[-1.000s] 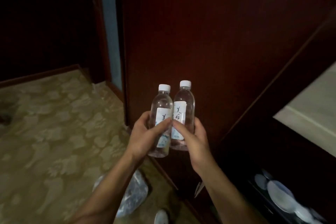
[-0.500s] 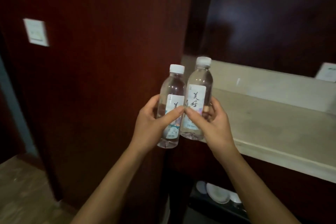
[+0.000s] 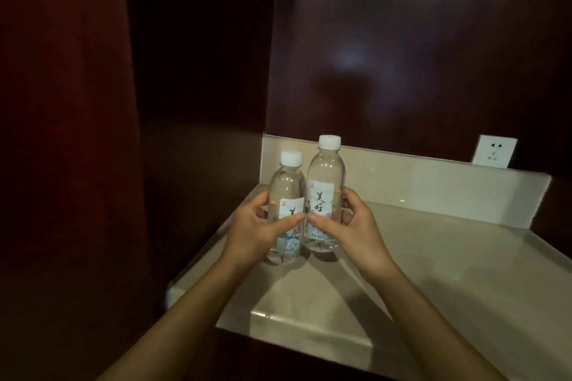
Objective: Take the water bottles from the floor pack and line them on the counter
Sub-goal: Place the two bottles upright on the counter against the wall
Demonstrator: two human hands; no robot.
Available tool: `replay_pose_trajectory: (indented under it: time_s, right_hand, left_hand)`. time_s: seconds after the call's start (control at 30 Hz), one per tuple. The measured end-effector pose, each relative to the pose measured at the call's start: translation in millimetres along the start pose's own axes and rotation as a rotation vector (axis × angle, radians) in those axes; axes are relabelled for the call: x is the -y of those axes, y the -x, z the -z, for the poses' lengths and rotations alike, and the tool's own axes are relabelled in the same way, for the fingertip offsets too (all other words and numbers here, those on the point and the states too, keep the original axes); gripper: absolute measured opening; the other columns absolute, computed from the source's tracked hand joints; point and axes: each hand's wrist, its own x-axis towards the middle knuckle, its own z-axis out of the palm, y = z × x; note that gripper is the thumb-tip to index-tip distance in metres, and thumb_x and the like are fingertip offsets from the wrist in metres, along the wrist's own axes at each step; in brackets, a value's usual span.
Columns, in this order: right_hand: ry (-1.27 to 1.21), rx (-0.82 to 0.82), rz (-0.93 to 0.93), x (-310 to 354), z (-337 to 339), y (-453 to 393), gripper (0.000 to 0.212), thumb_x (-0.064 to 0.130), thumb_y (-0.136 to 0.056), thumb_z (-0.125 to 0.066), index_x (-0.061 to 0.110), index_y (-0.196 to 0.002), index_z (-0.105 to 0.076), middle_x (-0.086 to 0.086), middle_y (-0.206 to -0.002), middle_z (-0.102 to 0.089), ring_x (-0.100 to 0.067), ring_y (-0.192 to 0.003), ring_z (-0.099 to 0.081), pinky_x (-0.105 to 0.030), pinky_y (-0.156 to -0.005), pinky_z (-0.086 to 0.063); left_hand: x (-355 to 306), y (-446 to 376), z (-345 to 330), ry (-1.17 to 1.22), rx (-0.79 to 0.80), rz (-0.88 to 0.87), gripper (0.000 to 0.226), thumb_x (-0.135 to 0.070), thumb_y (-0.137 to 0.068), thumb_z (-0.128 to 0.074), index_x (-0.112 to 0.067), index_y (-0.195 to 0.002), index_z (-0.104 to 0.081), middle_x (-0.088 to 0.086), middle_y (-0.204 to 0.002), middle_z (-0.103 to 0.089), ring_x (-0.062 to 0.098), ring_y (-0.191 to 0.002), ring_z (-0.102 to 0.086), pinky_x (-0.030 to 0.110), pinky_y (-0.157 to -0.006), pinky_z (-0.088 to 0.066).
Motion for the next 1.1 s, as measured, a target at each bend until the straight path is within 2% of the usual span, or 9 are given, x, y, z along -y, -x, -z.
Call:
replay_pose_trajectory:
  time_s: [0.13,0.23,0.47,0.57,0.7,0.8,0.87,1.0,1.1]
  right_hand:
    - [-0.011,-0.024,-0.04,-33,9,-36,0.056,0.016,-0.071,-0.087,0.027,-0.12,-0.062,0.002,-0.108,-0.075,-0.017,-0.097,-0.073,-0.049,-0.084,-0.06]
    - [-0.021,-0.072,-0.082,-56,10,-55,0.059,0.017,-0.074,-0.085,0.022,-0.127,-0.06,0.001,-0.114,-0.073,-0.017,-0.102,-0.071,-0.047,-0.084,-0.06]
    - [-0.032,-0.12,-0.12,-92,4,-88,0.054,0.01,-0.078,-0.081,0.02,-0.127,-0.061,0.001,-0.114,-0.072,-0.017,-0.101,-0.07,-0.039,-0.082,-0.061]
    - [-0.007,-0.121,-0.111,-102,-3,-101,0.05,0.006,-0.077,-0.081,0.021,-0.12,-0.062,0.0,-0.11,-0.073,-0.016,-0.098,-0.071,-0.036,-0.082,-0.06]
    - [0.026,-0.116,-0.129,-113,-12,-120,0.046,0.002,-0.077,-0.079,0.031,-0.107,-0.061,0.009,-0.099,-0.074,-0.012,-0.092,-0.073,-0.035,-0.081,-0.06]
    - [0.123,-0.11,-0.11,-119,-20,-135,0.044,0.015,-0.08,-0.08,0.04,-0.106,-0.057,0.011,-0.103,-0.071,-0.012,-0.097,-0.071,-0.034,-0.082,-0.059]
    - [0.169,-0.113,-0.098,-120,-23,-140,0.041,0.017,-0.083,-0.078,0.042,-0.105,-0.054,0.011,-0.105,-0.069,-0.011,-0.097,-0.07,-0.031,-0.081,-0.059]
    - [0.263,-0.102,-0.111,-122,-32,-157,0.04,0.023,-0.085,-0.075,0.04,-0.112,-0.05,0.012,-0.104,-0.067,-0.011,-0.094,-0.069,-0.031,-0.082,-0.059]
    - [0.349,-0.126,-0.098,-121,-33,-161,0.056,0.048,-0.074,-0.078,0.031,-0.122,-0.053,0.005,-0.11,-0.069,-0.015,-0.098,-0.07,-0.042,-0.086,-0.059]
  left_hand:
    - [22,-43,-28,0.009,-0.084,0.062,0.043,-0.018,-0.076,-0.086,-0.022,-0.115,-0.069,0.002,-0.105,-0.078,0.013,-0.087,-0.077,0.034,-0.073,-0.064]
    - [32,-71,-38,-0.059,-0.069,0.066,0.044,-0.021,-0.076,-0.086,-0.027,-0.115,-0.067,-0.008,-0.1,-0.076,0.007,-0.087,-0.074,0.023,-0.066,-0.06]
    - [68,-112,-33,-0.138,-0.054,0.091,0.052,-0.032,-0.062,-0.092,-0.029,-0.11,-0.071,-0.004,-0.1,-0.078,0.017,-0.092,-0.075,0.044,-0.077,-0.064]
    - [81,-126,-28,-0.122,-0.044,0.106,0.053,-0.022,-0.068,-0.091,-0.023,-0.116,-0.068,-0.001,-0.102,-0.077,0.02,-0.094,-0.075,0.046,-0.078,-0.063]
    - [92,-152,-25,-0.061,-0.051,0.133,0.049,-0.012,-0.073,-0.088,-0.018,-0.117,-0.066,0.002,-0.102,-0.076,0.017,-0.09,-0.075,0.036,-0.072,-0.063]
    - [94,-166,-21,0.025,-0.05,0.151,0.044,-0.003,-0.077,-0.083,-0.012,-0.116,-0.065,-0.001,-0.094,-0.074,0.003,-0.073,-0.074,0.019,-0.058,-0.057]
    - [96,-170,-20,0.044,-0.034,0.147,0.039,0.001,-0.081,-0.079,-0.011,-0.114,-0.064,-0.002,-0.091,-0.073,-0.002,-0.066,-0.073,0.016,-0.054,-0.055]
    - [103,-182,-20,-0.019,-0.043,0.11,0.044,-0.011,-0.085,-0.078,-0.016,-0.125,-0.062,0.005,-0.11,-0.074,0.009,-0.086,-0.074,0.017,-0.059,-0.056]
    - [108,-185,-26,-0.301,-0.066,0.058,0.062,-0.023,-0.081,-0.082,-0.018,-0.136,-0.054,0.002,-0.122,-0.063,0.019,-0.11,-0.066,0.024,-0.075,-0.052]
